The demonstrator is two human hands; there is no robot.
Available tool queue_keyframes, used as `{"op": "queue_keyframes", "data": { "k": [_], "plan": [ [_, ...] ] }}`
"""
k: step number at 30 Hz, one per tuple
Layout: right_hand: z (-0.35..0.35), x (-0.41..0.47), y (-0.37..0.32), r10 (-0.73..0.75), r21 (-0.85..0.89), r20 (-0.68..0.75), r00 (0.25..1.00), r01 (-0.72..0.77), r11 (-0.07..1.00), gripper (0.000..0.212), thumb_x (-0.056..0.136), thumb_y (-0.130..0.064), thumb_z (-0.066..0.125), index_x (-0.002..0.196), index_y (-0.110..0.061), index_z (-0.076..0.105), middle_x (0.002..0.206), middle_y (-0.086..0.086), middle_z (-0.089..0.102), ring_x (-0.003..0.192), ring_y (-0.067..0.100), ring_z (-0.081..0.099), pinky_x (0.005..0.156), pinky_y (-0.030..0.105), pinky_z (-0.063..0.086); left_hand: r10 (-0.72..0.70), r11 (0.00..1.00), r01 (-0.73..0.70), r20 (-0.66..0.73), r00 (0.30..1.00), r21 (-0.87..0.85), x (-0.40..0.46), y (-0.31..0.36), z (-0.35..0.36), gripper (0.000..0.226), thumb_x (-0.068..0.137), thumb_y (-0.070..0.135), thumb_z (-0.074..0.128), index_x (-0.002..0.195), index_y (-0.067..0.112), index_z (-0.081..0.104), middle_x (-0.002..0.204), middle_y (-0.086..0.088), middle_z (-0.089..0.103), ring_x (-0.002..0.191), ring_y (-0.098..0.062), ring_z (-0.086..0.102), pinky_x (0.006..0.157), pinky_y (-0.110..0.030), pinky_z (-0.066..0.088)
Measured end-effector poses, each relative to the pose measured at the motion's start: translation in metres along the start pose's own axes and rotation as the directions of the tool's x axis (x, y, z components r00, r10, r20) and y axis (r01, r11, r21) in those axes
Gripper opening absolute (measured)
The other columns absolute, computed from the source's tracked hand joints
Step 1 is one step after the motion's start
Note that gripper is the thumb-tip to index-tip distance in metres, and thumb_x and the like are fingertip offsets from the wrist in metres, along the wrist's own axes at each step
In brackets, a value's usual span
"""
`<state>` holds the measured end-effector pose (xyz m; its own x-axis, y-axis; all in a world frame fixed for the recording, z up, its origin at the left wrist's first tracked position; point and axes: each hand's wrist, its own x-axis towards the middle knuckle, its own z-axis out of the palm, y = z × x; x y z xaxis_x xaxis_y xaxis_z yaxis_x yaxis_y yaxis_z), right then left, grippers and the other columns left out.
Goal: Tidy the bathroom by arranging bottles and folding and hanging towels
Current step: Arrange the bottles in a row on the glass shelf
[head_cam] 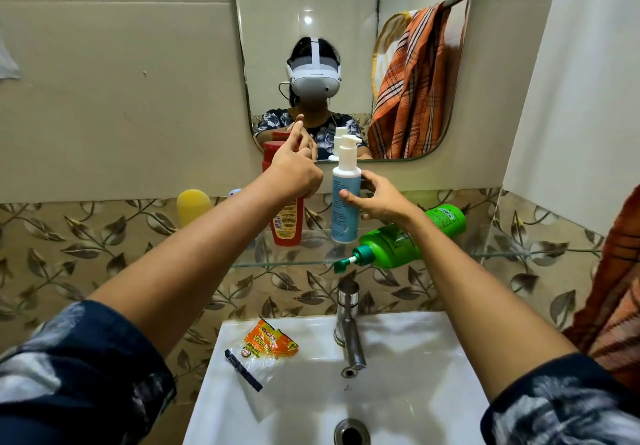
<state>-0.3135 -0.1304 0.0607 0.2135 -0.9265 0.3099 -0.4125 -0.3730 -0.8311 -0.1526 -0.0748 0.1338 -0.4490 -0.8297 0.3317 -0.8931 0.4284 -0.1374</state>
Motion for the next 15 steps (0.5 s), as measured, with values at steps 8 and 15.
{"op": "queue_keyframes", "data": {
  "k": [8,15],
  "plan": [
    [-0.013,-0.008,0.009,0.004,-0.118,0.023,1.0,-0.001,0.993,0.069,0.084,-0.026,0.07,0.142,-0.011,0.037,0.138,0.01,0.051,0.125,0.02,0.048,0.089,0.033,0.048,0.101,0.806,-0.166,0.144,0.984,0.568,-0.004,-0.008,0.01,0.037,0.092,0.013,0.05,0.129,0.009,0.052,0.144,-0.012,0.042,0.142,-0.03,0.021,0.118,-0.047,-0.003],
    [-0.044,-0.022,0.021,0.073,-0.152,0.066,0.995,-0.063,0.986,0.077,0.072,-0.021,0.08,0.139,-0.015,0.043,0.132,0.009,0.057,0.115,0.018,0.056,0.092,0.027,0.047,0.27,0.913,-0.233,-0.069,0.96,0.336,-0.013,0.018,0.015,0.028,0.087,0.01,0.059,0.115,0.007,0.06,0.111,-0.013,0.062,0.101,-0.031,0.061,0.079,-0.039,0.055]
  ]
}}
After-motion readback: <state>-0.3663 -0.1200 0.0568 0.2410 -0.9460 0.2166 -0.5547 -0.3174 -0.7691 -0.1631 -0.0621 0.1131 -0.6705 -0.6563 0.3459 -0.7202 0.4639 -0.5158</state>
